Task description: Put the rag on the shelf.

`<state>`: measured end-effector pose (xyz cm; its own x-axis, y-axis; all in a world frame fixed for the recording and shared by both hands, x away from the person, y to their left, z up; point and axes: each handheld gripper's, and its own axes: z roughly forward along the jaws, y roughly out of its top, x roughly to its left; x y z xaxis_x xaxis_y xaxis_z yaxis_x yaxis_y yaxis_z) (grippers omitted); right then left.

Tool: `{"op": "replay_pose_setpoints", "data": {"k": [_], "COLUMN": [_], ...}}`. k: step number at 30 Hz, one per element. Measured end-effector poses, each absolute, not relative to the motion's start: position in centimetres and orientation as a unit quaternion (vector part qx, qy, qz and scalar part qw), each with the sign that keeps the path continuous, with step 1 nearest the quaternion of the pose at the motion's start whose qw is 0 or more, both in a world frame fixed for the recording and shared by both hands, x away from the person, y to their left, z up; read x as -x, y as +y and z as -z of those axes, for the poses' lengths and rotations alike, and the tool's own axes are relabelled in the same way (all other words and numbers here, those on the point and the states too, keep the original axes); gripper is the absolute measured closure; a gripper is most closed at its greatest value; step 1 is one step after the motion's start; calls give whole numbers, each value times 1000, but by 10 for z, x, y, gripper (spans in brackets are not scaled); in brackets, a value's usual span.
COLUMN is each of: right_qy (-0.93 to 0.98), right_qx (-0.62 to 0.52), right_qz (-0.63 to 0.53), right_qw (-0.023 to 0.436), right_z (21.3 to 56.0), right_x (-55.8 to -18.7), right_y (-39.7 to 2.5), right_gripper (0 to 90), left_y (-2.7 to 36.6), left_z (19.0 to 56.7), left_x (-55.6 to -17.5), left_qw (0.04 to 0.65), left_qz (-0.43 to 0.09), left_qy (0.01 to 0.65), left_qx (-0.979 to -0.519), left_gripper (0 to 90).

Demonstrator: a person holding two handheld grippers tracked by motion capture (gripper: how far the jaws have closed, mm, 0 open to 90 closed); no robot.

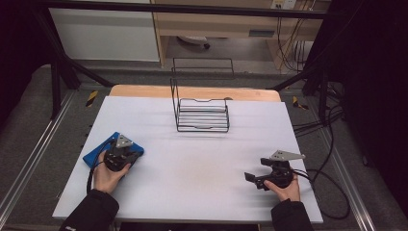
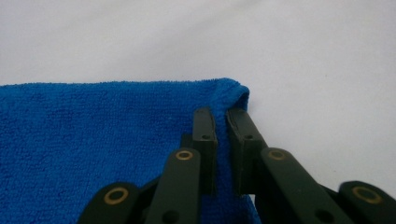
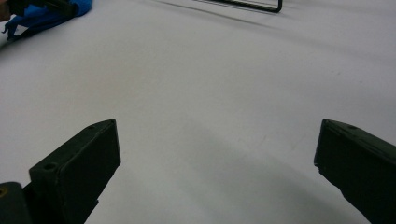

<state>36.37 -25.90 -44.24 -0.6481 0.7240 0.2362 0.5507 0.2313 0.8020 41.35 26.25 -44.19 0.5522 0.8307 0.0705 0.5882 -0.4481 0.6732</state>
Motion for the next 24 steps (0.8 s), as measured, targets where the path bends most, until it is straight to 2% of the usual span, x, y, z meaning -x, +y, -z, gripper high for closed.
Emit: {"op": "replay_pose_setpoints", "data": {"k": [15,24], "right_qy": [778,778], "right_qx": [-409,-410], "right_qz": [-468,-467], "right_qw": [91,93], "right_z": [441,441], "right_x": [-363,-364], "right_y": [-260,-260], "right_gripper": [11,11], "left_y": [277,254], "left_z": [420,414], "left_x": [-403,-390], "left_qw": [376,404], "left_qz": [-174,-144], "left_qy": [450,427], "left_qx": [-791,-796], "left_gripper": [844,844]}}
